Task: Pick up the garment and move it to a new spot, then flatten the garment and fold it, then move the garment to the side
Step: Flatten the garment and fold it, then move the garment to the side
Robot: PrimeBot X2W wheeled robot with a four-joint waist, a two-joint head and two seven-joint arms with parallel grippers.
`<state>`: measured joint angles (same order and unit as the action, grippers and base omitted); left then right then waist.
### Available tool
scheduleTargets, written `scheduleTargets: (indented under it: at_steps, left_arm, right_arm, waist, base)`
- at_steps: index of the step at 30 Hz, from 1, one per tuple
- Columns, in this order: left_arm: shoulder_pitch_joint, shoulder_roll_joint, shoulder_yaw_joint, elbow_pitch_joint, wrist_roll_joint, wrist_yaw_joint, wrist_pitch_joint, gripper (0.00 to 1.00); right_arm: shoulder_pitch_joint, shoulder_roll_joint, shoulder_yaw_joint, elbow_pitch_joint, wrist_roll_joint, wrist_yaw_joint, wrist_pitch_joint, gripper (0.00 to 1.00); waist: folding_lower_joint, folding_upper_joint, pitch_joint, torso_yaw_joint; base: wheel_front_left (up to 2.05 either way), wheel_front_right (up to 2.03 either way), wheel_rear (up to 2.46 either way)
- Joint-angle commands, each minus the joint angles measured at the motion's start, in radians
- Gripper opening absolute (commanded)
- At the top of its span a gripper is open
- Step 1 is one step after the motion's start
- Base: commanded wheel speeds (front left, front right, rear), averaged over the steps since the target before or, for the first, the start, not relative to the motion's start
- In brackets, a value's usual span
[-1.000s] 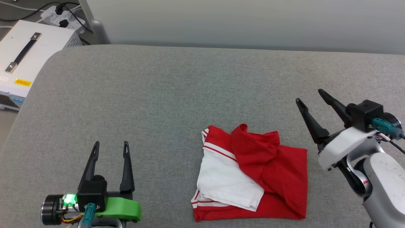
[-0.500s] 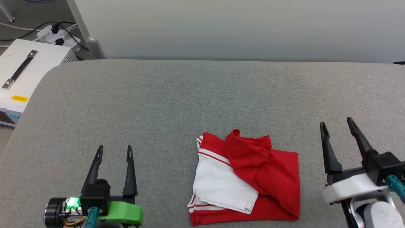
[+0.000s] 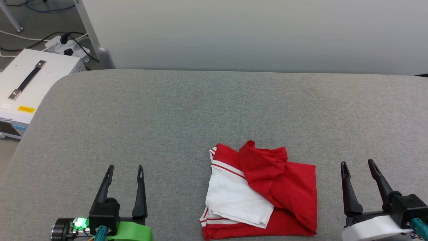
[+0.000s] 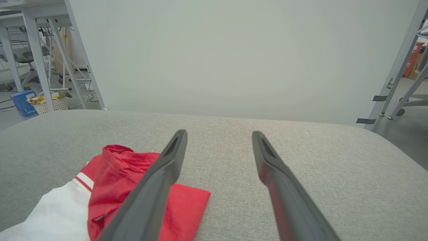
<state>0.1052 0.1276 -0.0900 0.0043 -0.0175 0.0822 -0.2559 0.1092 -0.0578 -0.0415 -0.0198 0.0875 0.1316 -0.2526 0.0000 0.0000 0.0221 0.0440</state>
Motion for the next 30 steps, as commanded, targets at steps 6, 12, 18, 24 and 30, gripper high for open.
scheduleTargets:
  at_steps: [6,12,18,24,30]
  left_arm:
    - [0.015,0.001,0.001,0.007,-0.002,-0.008,-0.006,1.00]
    - [0.015,0.000,0.003,0.011,-0.002,-0.010,-0.006,1.00]
    - [0.009,0.000,0.009,0.013,-0.002,-0.008,-0.006,1.00]
    - [-0.007,0.000,0.010,0.020,-0.002,-0.013,-0.006,1.00]
    - [-0.017,-0.001,0.011,0.016,0.001,-0.013,-0.006,1.00]
  right_arm:
    - [0.020,0.006,-0.001,-0.004,-0.016,-0.001,-0.009,1.00]
    - [0.018,0.007,0.004,0.000,-0.015,-0.001,-0.009,1.00]
    - [-0.047,-0.010,-0.037,-0.021,-0.029,-0.001,-0.009,1.00]
    - [-0.190,-0.105,-0.071,-0.038,0.004,-0.001,-0.008,1.00]
    - [-0.335,-0.244,-0.002,-0.033,0.121,-0.001,0.130,1.00]
  waist:
    - [0.0000,0.0000,-0.001,0.002]
    - [0.0000,0.0000,0.000,0.004]
    - [0.0000,0.0000,0.012,0.000]
    - [0.0000,0.0000,0.029,-0.002]
    - [0.0000,0.0000,0.047,0.000]
  base:
    - [0.00,0.00,0.00]
    - [0.00,0.00,0.00]
    - [0.00,0.00,0.00]
    - [0.00,0.00,0.00]
    - [0.00,0.00,0.00]
